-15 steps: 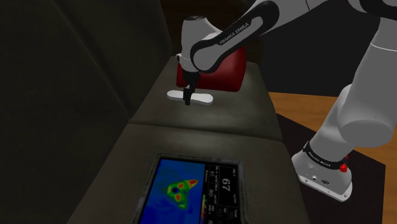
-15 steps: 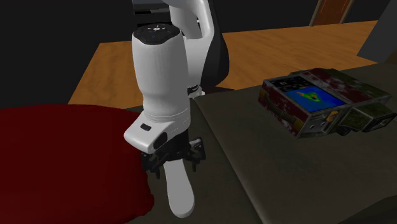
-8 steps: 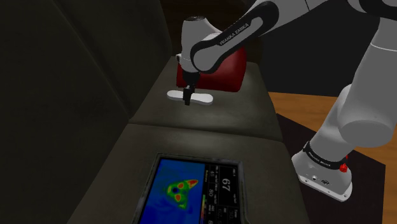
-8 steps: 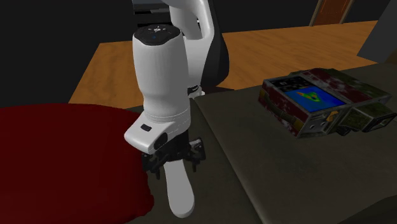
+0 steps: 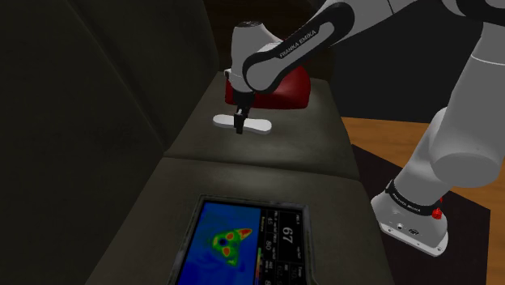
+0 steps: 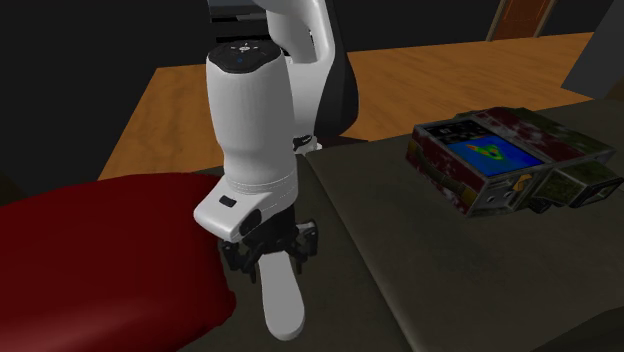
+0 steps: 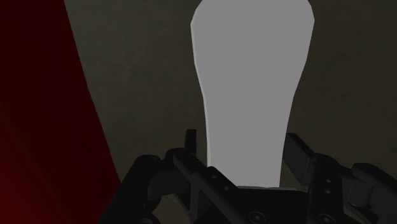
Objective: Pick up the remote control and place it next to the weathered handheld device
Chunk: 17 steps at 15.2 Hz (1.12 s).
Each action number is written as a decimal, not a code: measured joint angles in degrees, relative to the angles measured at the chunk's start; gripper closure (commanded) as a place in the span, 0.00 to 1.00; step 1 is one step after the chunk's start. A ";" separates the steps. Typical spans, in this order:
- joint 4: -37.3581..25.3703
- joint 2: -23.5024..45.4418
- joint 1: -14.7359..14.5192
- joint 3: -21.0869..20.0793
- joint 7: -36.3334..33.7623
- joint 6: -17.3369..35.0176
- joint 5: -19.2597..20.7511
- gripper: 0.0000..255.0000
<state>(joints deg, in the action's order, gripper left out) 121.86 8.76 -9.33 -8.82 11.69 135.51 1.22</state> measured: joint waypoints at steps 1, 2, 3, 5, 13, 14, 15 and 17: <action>0.02 -0.01 0.00 0.01 -0.02 -0.02 0.00 1.00; -0.05 0.03 -0.01 0.01 -0.05 -0.12 0.03 1.00; -0.18 -0.10 0.02 0.02 -0.04 -0.52 -0.01 1.00; -0.59 -0.77 0.04 -0.01 -0.02 -1.71 -0.16 1.00; -3.16 -3.85 0.14 -0.11 0.34 -7.33 -0.81 1.00; -3.66 -4.10 0.17 -0.09 0.43 -8.08 -0.87 1.00; -3.95 -4.44 0.19 -0.09 0.49 -8.71 -0.95 1.00; -4.93 -5.02 0.22 -0.08 0.60 -10.25 -1.06 1.00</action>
<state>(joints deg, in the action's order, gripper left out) 116.92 3.75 -9.11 -8.90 12.29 125.26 0.16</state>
